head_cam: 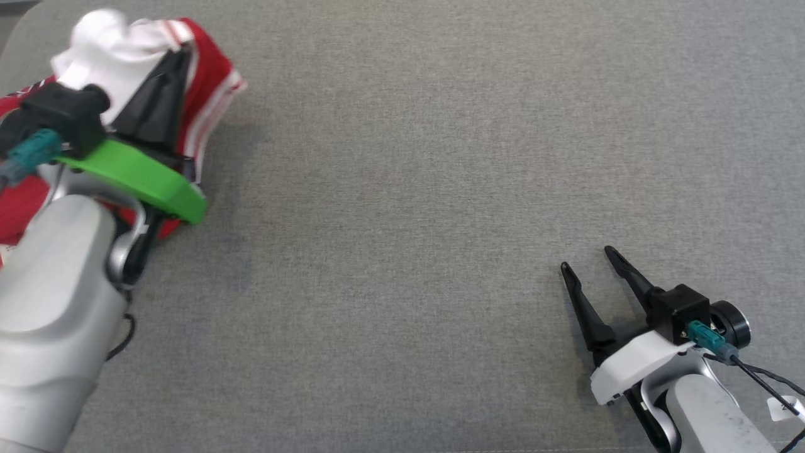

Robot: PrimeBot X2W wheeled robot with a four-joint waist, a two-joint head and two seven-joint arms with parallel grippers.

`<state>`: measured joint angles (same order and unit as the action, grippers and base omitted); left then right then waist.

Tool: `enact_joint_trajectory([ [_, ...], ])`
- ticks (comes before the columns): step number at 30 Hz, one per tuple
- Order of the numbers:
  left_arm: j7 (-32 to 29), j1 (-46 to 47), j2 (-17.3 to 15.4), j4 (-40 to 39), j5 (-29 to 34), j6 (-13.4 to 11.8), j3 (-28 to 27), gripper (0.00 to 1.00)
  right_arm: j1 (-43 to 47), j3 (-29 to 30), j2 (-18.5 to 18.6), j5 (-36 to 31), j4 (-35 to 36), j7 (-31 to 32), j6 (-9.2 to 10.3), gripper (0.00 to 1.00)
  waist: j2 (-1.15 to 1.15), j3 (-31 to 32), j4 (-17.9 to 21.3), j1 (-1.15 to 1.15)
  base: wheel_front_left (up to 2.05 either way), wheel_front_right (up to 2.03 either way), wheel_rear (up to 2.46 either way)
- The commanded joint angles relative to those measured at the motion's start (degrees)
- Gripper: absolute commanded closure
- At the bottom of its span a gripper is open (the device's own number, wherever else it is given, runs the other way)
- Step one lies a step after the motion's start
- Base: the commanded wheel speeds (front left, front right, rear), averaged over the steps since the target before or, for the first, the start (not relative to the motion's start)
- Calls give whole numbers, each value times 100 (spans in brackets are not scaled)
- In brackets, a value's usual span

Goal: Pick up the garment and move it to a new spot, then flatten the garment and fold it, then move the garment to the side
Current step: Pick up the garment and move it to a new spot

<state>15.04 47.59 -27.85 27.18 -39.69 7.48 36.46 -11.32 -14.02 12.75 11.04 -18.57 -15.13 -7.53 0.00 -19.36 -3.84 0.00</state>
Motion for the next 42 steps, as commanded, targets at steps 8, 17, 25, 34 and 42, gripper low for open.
enact_joint_trajectory([
  [8,17,8,1213,-585,436,-2,553,100,-62,-142,-286,138,20,-5,9,0,0,194,1199,0,0,0,0],
  [17,12,557,2092,-285,504,-1,1167,100,-80,-117,-469,191,-16,-5,8,0,0,116,2295,0,0,0,0],
  [25,9,356,2194,406,617,-1,1198,0,-70,-26,-636,205,-14,-5,8,0,0,40,2484,0,0,0,0],
  [34,9,-464,1915,648,956,-29,298,0,-205,-22,-536,185,167,-4,8,0,0,204,1548,0,0,0,0],
  [42,9,-1921,1987,-131,1685,-184,-1135,0,-353,-249,-382,222,236,-5,8,0,0,581,487,0,0,0,0],
])
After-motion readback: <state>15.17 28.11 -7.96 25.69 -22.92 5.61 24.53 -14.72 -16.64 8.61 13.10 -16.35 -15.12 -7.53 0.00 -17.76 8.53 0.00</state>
